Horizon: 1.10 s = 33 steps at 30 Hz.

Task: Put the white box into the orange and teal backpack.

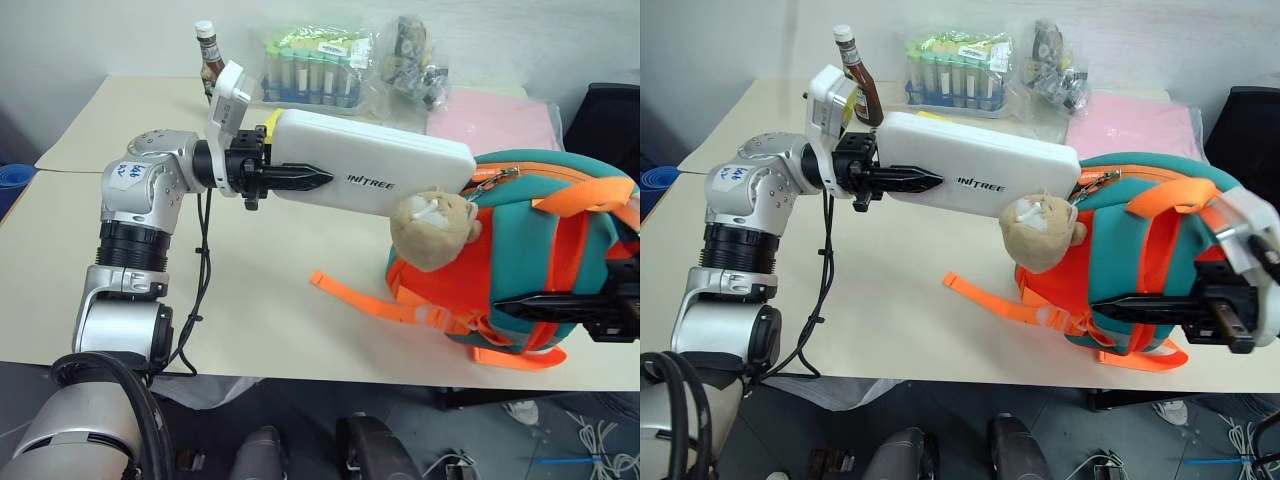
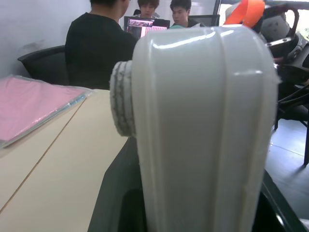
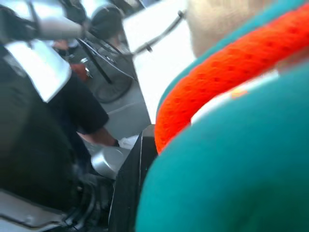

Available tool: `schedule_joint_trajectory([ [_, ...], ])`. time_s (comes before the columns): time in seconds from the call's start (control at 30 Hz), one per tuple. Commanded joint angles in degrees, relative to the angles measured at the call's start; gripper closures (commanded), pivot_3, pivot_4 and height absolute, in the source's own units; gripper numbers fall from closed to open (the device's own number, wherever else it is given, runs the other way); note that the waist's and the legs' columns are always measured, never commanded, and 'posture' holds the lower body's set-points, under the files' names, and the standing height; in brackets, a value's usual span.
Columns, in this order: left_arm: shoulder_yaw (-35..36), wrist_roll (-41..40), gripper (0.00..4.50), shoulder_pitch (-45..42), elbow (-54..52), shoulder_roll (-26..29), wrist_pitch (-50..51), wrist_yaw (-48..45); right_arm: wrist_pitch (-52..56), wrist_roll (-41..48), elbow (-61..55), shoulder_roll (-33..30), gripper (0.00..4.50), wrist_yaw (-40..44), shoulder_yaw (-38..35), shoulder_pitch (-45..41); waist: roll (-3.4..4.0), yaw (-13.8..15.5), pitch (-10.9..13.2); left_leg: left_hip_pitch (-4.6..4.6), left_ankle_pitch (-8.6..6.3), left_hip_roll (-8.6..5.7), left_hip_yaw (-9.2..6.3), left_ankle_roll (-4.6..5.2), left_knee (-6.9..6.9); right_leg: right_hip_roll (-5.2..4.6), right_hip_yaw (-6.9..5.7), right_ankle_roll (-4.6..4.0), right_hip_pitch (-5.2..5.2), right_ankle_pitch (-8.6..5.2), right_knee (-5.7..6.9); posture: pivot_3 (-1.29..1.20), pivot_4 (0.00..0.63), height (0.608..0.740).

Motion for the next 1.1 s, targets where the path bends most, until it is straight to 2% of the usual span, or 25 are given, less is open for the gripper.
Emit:
schedule_joint_trajectory([
  [0.03,-0.6,2.1,3.26,-2.2,1.0,-0.3,-3.6,-0.2,1.5,6.1,-1.5,-1.8,4.47,-0.3,-3.6,-2.4,0.0,0.0,0.0,0.0,0.0,0.0,0.0,0.0,0.0,0.0,0.0,0.0,-0.01,0.0,0.0,0.0,0.15,0.74],
  [0.23,-3.7,5.6,3.26,-1.5,2.1,-1.2,-8.0,-2.7,2.2,8.8,-1.8,-2.6,4.47,-2.0,-2.5,-4.7,0.0,0.1,0.0,-0.02,0.0,0.0,0.0,0.0,-0.02,0.0,0.0,0.0,-0.01,0.0,-0.04,0.0,0.15,0.74],
  [0.37,-6.1,5.3,3.26,-1.1,-0.2,-3.2,-6.5,-5.4,0.3,5.6,-2.1,-2.4,4.47,-2.2,0.7,-5.2,0.0,0.1,0.0,-0.02,-0.01,-0.01,0.0,0.01,-0.02,0.0,0.0,0.0,-0.01,0.0,-0.05,0.0,0.15,0.74],
  [0.67,-10.9,11.6,3.26,-4.9,7.4,-20.2,-13.7,2.8,-5.9,-2.2,-2.8,-0.1,4.47,-2.9,9.4,-6.6,-0.01,0.8,0.0,-0.06,-0.05,-0.08,0.02,0.08,0.01,-0.01,0.05,0.01,-0.01,0.0,-0.08,0.0,0.15,0.74],
  [0.83,-12.0,14.9,3.26,-5.6,11.1,-25.6,-16.7,7.0,-7.2,-3.5,-3.0,1.2,4.47,-3.7,11.4,-7.1,0.0,-0.2,0.0,-0.03,-0.04,-0.06,0.06,0.06,-0.07,0.06,0.12,0.01,-0.07,0.0,-0.02,0.0,0.15,0.74],
  [0.9,-12.3,16.9,2.55,-5.7,12.4,-27.6,-16.9,11.3,-8.0,-4.4,-3.3,2.4,4.5,-5.1,12.6,-7.1,0.0,-0.1,0.0,0.03,-0.03,-0.05,0.05,0.06,-0.08,0.1,0.16,0.01,-0.06,0.0,0.01,0.0,0.15,0.74],
  [0.97,-10.0,15.4,2.06,-4.8,8.5,-23.5,-14.1,10.0,-8.3,-4.8,-3.3,3.1,4.5,-6.2,13.1,-7.2,0.0,-0.2,0.0,0.06,-0.03,-0.05,0.05,0.05,-0.08,0.1,0.16,0.01,-0.03,0.0,0.0,0.0,0.15,0.74],
  [1.03,-6.8,12.9,1.54,-2.9,3.3,-17.1,-10.4,7.8,-8.3,-4.7,-3.4,3.5,4.5,-6.6,12.7,-6.6,0.0,-0.7,0.0,0.05,-0.03,-0.06,0.09,0.05,-0.09,0.11,0.24,0.01,-0.09,0.0,0.05,0.0,0.15,0.74],
  [1.1,-4.4,10.2,0.86,-0.4,-2.2,-11.5,-6.7,5.8,-8.3,-4.6,-3.4,3.8,4.5,-7.1,12.3,-5.8,0.0,-1.6,0.0,0.16,0.0,0.02,0.06,-0.01,-0.18,0.24,0.35,0.0,-0.1,0.0,0.14,0.0,0.15,0.74],
])
